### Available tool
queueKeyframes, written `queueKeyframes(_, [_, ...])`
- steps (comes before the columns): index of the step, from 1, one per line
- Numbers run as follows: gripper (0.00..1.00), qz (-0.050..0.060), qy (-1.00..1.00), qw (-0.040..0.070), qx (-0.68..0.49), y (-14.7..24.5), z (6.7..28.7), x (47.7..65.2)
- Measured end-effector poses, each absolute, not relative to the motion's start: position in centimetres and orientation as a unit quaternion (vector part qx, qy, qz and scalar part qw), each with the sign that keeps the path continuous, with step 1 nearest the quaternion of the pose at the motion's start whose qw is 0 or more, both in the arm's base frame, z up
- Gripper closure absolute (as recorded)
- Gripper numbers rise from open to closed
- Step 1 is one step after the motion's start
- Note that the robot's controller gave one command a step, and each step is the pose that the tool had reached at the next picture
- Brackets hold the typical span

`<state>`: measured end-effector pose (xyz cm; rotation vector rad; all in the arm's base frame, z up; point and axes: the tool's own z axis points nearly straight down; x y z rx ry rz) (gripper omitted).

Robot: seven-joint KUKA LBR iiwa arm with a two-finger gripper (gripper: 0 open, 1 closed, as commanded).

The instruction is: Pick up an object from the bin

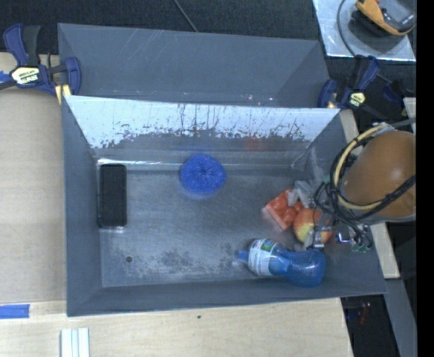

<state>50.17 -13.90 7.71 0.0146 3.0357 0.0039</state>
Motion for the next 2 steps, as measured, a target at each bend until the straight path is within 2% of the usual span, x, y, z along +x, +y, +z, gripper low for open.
queueKeyframes(1, [0.0, -0.003, 0.996, 0.056, -0.072, -13.63, 7.62, 52.28])
queueKeyframes(2, [0.0, -0.003, 0.996, 0.061, -0.058, -13.41, 7.6, 52.8])
